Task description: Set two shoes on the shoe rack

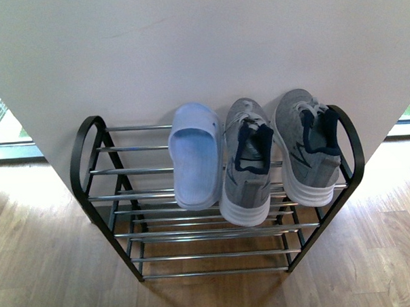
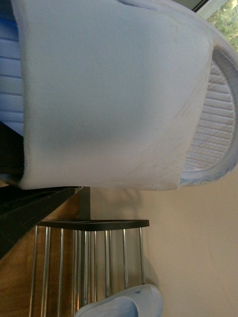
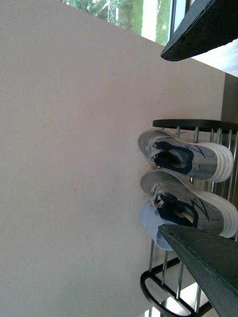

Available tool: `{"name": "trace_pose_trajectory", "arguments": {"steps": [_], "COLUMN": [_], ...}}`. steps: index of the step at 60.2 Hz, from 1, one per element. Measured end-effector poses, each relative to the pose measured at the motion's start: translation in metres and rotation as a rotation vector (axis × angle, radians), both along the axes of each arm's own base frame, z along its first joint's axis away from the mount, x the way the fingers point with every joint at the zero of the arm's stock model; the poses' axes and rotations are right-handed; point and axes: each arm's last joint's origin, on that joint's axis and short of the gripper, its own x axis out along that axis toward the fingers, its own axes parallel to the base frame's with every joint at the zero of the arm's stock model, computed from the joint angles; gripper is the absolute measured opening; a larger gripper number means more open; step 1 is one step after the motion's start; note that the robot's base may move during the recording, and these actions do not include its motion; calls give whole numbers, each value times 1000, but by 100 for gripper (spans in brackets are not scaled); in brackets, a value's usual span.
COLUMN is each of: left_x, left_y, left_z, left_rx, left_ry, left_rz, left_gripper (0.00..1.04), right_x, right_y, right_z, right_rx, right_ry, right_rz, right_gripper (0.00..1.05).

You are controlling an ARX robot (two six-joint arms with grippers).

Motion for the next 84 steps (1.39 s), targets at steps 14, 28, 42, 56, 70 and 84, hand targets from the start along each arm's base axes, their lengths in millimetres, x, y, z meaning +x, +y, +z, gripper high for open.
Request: {"name": "trace_pose_trajectory", "arguments": {"steps": [14,28,42,56,70,84], "left_x": [0,0,31,82,138,173], "left_y": [0,0,-4,-9,-24,-49], "left_z": [0,-2,-34,-79,-139,-173], "left_rx": [1,-9,-246,-308,-363,-366], "left_ry": [3,12,94,213,317,392], "left_rz": [-1,41,75,-13,-134,-271], "left_gripper": [2,2,2,2,2,2], "right_x": [0,0,0,0,0,0], "right_y": [0,0,0,0,0,0], "right_z": [0,0,0,0,0,0], "right_rx": [0,0,0,0,0,0], "right_ry": [0,0,0,0,0,0], "right_rz": [-5,-4,-3,-4,-3,-4], "right_gripper": [95,95,95,95,95,95]}}
